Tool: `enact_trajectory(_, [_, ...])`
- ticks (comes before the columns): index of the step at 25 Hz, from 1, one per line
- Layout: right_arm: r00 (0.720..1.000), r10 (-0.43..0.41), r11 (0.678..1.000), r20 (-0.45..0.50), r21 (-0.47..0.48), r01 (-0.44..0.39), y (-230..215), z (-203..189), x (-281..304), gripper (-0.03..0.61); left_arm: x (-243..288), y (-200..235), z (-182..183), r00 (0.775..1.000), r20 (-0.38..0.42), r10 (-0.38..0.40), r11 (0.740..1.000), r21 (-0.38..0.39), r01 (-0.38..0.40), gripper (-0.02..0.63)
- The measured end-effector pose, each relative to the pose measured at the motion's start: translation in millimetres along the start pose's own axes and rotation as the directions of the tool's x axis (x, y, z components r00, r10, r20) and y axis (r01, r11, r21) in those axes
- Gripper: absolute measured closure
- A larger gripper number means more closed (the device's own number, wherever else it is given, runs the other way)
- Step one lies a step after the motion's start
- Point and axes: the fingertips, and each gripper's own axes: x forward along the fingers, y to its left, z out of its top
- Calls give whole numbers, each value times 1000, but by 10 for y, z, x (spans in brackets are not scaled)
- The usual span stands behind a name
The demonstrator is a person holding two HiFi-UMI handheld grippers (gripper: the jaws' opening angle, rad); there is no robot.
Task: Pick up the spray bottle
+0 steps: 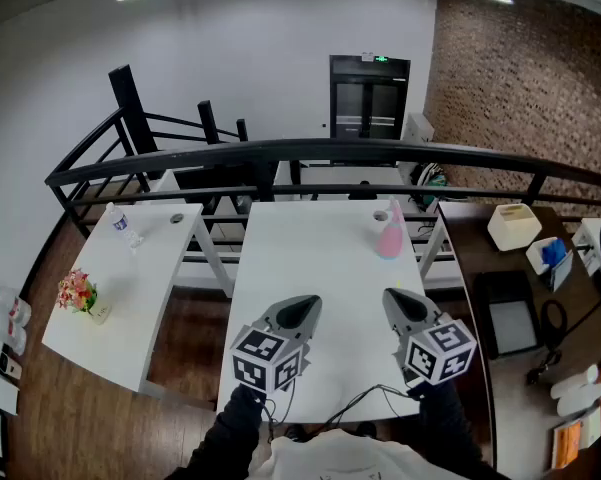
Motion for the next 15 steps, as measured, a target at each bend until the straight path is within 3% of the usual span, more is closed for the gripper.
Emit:
enact_trajectory(6, [1000, -12, 1000, 13, -12, 13, -137, 12, 112, 606, 110, 57, -31, 1000, -5, -3, 1000, -5, 3, 626])
enact_trajectory(12, [994, -111, 993, -6, -30, 111, -704, -7, 501, 603, 370, 228, -67, 1000, -22, -10, 1000, -11, 10, 626])
enact_trajectory(15, [988, -153, 988, -33, -33, 152, -1133, -47, 802, 531, 604, 340, -82, 999, -33, -19, 1000, -17, 19, 627])
